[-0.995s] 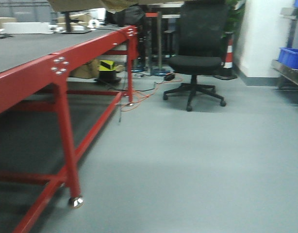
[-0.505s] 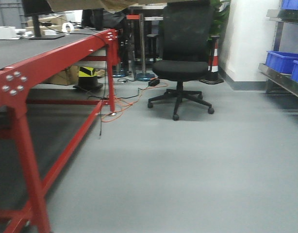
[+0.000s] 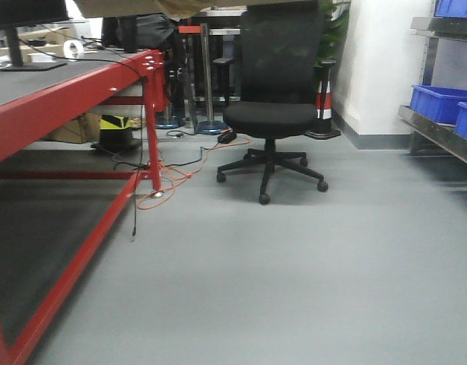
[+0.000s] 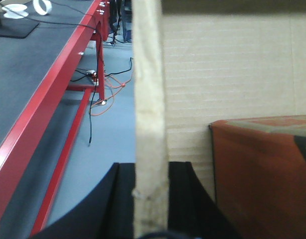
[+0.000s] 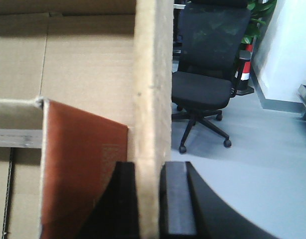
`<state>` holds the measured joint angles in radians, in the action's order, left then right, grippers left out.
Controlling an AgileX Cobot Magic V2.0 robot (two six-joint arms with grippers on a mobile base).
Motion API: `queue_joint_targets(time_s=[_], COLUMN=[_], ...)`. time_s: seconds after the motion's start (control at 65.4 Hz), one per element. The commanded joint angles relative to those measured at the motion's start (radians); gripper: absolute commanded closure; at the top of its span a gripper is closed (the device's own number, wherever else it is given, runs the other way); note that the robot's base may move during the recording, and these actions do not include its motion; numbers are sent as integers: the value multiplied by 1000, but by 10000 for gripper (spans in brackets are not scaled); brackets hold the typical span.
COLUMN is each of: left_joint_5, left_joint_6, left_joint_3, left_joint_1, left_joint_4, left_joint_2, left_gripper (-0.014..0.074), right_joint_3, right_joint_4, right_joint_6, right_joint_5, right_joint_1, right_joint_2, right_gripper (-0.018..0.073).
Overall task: Stack two boxes on right shelf middle
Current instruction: 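Drive the base away from the table toward the steel shelving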
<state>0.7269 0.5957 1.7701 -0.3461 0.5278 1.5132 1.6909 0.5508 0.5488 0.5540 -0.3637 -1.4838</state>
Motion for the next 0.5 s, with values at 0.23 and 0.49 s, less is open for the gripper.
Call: queue_joint_targets(time_s=[0.23, 0.49], left_joint_5=[-14, -14], left_joint_6=[-2, -2], left_joint_3=[10, 10], left_joint_1=[11, 11], left_joint_4=[28, 28], left_joint_2=[-2, -2], left_gripper=[708, 708], right_joint_3=[14, 14], right_joint_4=[31, 31], right_joint_6=[-2, -2], right_joint_5=[-76, -76], right_joint_1=[8, 8], right_joint_2=[18, 18], right_gripper=[727, 727])
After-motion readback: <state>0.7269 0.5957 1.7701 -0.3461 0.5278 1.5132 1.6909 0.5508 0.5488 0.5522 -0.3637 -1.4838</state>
